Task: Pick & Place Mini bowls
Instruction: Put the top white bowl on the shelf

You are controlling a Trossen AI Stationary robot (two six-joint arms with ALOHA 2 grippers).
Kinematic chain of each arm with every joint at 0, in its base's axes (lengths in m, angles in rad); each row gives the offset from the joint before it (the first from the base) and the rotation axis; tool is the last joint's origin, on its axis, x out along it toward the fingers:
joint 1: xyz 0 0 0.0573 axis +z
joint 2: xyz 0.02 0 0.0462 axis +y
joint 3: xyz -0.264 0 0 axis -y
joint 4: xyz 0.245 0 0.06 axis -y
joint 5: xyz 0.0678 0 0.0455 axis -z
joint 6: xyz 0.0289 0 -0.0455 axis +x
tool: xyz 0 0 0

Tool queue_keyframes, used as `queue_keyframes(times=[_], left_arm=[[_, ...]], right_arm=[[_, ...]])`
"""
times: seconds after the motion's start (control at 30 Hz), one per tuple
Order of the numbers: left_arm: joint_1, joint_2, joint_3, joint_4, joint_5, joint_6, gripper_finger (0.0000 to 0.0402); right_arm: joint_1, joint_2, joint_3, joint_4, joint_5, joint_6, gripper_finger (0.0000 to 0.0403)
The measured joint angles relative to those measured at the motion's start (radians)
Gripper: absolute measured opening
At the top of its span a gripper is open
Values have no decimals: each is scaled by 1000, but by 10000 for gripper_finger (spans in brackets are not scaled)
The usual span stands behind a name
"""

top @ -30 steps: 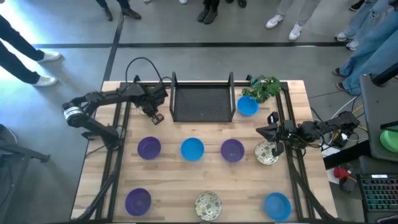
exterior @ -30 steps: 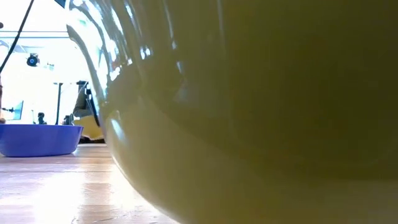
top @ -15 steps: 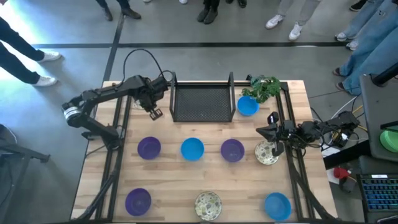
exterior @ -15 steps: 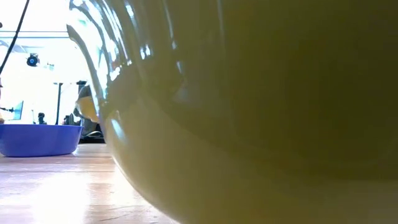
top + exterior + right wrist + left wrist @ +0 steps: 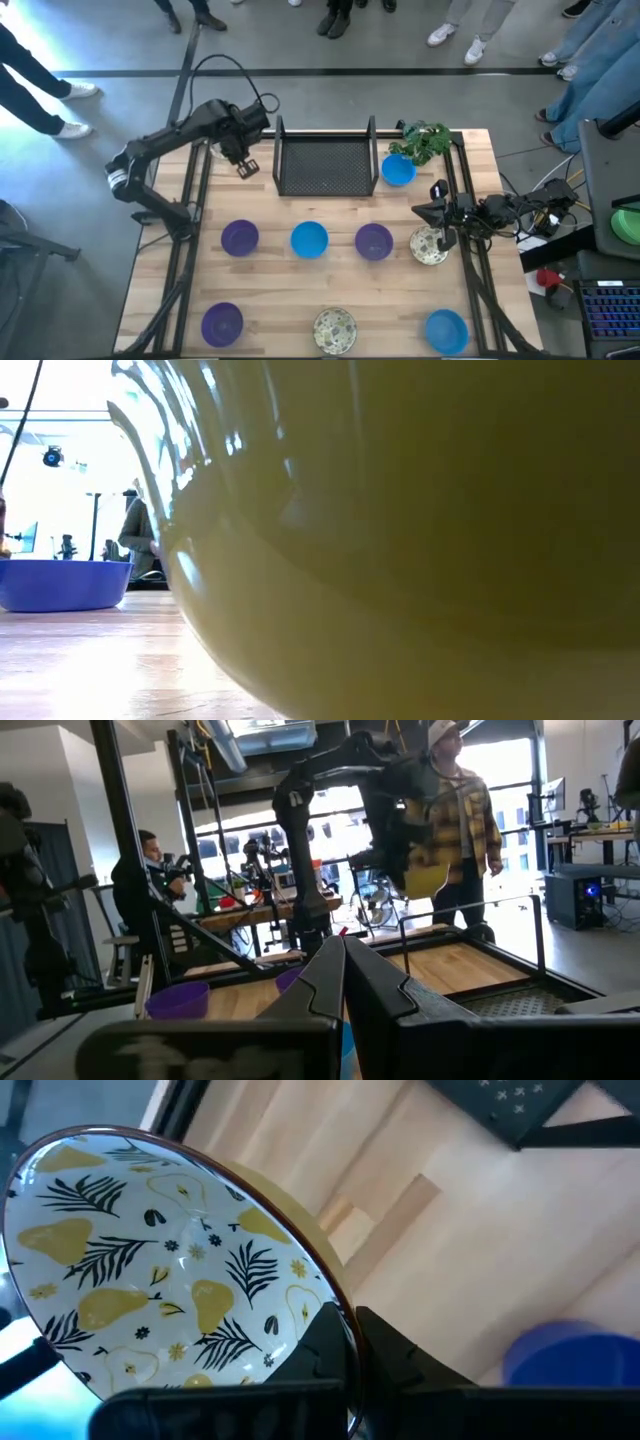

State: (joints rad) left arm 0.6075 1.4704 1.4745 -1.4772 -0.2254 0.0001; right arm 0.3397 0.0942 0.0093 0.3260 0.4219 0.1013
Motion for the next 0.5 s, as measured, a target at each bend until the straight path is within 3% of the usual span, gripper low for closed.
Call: queue_keyframes(times=[0.5], left_arm=[[-7,172,330,-92,-42,136,1]], right_arm=[[0,0,0,0,0,0,8]])
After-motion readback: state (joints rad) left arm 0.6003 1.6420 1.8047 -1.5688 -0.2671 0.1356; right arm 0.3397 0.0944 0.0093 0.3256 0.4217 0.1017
